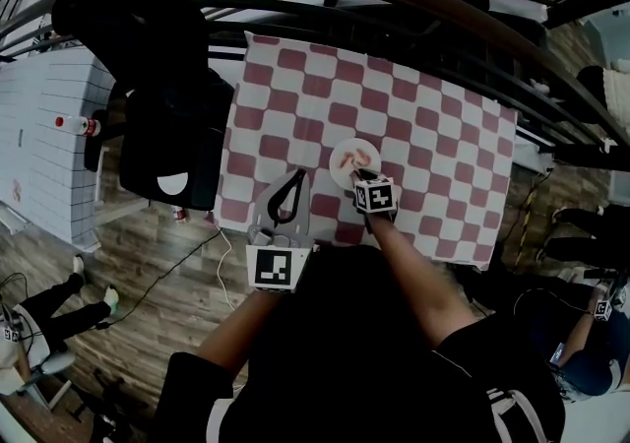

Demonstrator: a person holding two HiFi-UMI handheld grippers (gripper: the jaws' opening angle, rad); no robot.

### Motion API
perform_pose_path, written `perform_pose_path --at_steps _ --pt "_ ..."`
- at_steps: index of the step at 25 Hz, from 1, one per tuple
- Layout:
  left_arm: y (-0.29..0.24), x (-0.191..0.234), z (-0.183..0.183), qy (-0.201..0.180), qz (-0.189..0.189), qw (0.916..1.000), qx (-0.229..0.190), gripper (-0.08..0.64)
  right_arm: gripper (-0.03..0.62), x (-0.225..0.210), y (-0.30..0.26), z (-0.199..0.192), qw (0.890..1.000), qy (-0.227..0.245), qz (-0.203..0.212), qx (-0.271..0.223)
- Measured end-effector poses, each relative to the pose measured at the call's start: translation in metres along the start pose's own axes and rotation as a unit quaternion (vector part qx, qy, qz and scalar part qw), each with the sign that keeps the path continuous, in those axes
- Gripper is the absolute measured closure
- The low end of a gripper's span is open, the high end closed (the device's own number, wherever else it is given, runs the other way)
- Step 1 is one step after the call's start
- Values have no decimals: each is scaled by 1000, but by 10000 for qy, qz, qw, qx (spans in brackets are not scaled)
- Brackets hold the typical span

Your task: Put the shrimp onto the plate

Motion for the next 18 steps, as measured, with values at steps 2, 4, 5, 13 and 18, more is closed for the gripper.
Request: perform_pose_path --at_steps 2,4,5,13,18 --pt "0 0 -1 8 10 10000 20 551 525 -2 0 0 10000 -32 -39 0" --pt "1 0 -1 19 29 10000 29 551 525 -2 0 -1 10000 -13 -70 5" --pt "1 1 -1 26 41 10000 25 551 525 -2 0 -1 10000 2 -78 3" --pt "2 -2 -4 48 -5 10000 41 551 523 -2 1 -2 9999 39 -158 -24" --pt "6 -1 -5 -29 -29 10000 21 551 492 2 2 0 9999 106 -70 -8"
Point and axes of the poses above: the fingertips, and each gripper's own axes: y backward along the fingers, x to its left, z out of its top, the point moved 3 cm from there along y, backward along the fingers, and after that the axes turned 6 degrees about -y, right-handed, at the moved point
